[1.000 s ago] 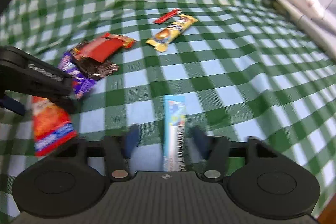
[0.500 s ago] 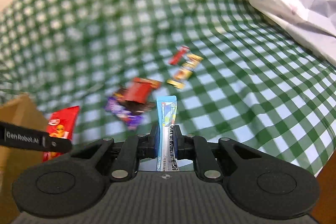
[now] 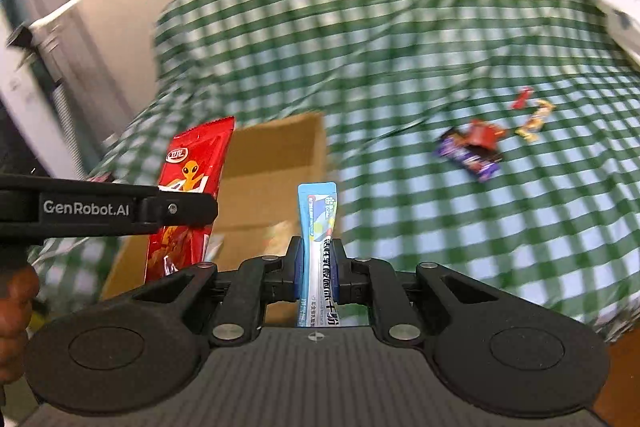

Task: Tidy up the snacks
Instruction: 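Carry both snacks over the box and open both tools to release them inside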

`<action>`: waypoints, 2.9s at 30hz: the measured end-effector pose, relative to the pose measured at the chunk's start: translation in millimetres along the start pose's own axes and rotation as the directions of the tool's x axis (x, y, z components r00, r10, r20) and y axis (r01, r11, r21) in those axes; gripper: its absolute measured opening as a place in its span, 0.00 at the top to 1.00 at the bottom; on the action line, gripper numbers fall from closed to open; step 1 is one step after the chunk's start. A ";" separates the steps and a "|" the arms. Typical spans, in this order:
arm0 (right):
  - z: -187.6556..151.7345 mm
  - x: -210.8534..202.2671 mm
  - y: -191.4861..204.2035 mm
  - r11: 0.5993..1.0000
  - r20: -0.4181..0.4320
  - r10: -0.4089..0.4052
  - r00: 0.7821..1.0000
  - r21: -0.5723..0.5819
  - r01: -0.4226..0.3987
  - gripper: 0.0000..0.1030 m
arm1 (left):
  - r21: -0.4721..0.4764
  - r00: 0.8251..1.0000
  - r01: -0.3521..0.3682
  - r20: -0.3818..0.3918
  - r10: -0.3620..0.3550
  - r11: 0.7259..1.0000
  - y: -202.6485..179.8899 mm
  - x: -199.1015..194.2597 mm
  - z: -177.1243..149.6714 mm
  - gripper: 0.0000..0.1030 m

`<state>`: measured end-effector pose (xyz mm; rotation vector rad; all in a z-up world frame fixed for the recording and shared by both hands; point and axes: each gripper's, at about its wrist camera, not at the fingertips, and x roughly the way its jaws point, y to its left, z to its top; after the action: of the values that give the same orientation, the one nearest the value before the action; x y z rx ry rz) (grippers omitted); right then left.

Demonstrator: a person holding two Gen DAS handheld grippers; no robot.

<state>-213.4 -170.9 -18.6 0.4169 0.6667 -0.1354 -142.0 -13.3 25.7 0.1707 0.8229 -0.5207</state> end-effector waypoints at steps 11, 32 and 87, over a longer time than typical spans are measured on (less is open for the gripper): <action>-21.0 -38.6 75.3 0.986 0.001 0.061 0.998 -0.157 -0.060 0.87 | -0.109 0.995 -0.066 0.066 0.074 0.992 58.2 -73.1 -51.7 0.54; -28.3 -38.6 95.4 0.977 -0.029 0.018 0.999 -0.214 -0.024 0.87 | -0.175 0.995 -0.081 0.048 0.091 0.981 86.7 -70.2 -57.7 0.54; 28.6 179.2 89.0 0.989 -0.242 -0.027 0.970 -0.146 -0.008 0.56 | -0.248 0.974 -0.164 -0.195 0.116 0.955 166.3 135.1 23.7 0.00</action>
<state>-34.6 -100.1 -80.9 0.2914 0.9147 -0.0440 33.6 71.3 -66.6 0.0310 1.0386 -0.2602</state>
